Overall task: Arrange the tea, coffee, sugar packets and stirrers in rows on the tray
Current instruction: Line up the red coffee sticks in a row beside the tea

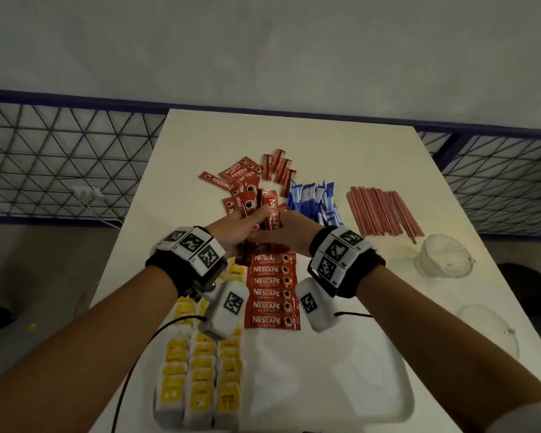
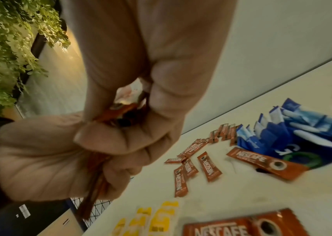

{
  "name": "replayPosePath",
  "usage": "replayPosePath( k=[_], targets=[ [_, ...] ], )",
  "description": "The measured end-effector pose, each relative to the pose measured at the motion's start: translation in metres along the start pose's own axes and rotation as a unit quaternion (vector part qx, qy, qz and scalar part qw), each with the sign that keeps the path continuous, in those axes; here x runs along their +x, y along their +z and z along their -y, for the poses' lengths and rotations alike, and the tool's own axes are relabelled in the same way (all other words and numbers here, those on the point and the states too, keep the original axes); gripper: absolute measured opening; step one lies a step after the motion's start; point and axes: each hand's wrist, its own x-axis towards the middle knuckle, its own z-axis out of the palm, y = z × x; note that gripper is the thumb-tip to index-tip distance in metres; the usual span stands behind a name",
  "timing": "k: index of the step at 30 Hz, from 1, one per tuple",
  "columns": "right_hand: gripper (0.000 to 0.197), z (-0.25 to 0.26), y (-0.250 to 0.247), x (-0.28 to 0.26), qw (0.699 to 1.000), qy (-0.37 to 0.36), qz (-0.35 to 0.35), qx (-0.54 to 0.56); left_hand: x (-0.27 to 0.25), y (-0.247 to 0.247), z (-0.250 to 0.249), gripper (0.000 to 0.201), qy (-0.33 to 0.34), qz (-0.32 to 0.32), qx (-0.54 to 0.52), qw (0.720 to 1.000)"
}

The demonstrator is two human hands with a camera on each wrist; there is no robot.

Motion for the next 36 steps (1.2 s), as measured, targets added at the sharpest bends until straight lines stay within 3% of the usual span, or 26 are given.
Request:
replayPosePath(
  k=[3,5,9,13,21,27,36],
  targets=[
    [0.044,-0.013,0.000,-0.013,0.999,0.037,-0.005,-0.028,-0.014,0.019,0.000,0.084,-0.007,-0.016,0.007,1.000],
    [0.040,-0.023,0.001,-0.017,0.997,0.059,0.015,0.052,-0.014,0.026,0.003,0.055,0.002,-0.019,-0.015,1.000],
    [0.018,-0.036,-0.002,-0.031,0.963,0.064,0.053,0.258,-0.015,0.031,0.010,0.037,0.027,-0.024,-0.058,0.998],
    [0.014,-0.049,-0.008,-0.040,0.960,0.048,0.060,0.268,-0.021,0.030,0.016,0.013,0.027,-0.027,-0.112,0.993],
    [0.026,-0.059,-0.012,-0.047,0.980,0.020,0.125,0.155,-0.035,0.030,0.034,0.033,0.008,-0.073,-0.158,0.985],
    [0.019,-0.061,-0.004,-0.052,0.969,0.017,0.178,0.168,-0.047,0.035,0.047,0.037,0.016,-0.088,-0.090,0.992],
    [0.017,-0.079,0.012,-0.061,0.963,0.039,0.128,0.232,-0.060,0.034,0.060,0.043,-0.007,-0.114,0.021,0.993]
  ],
)
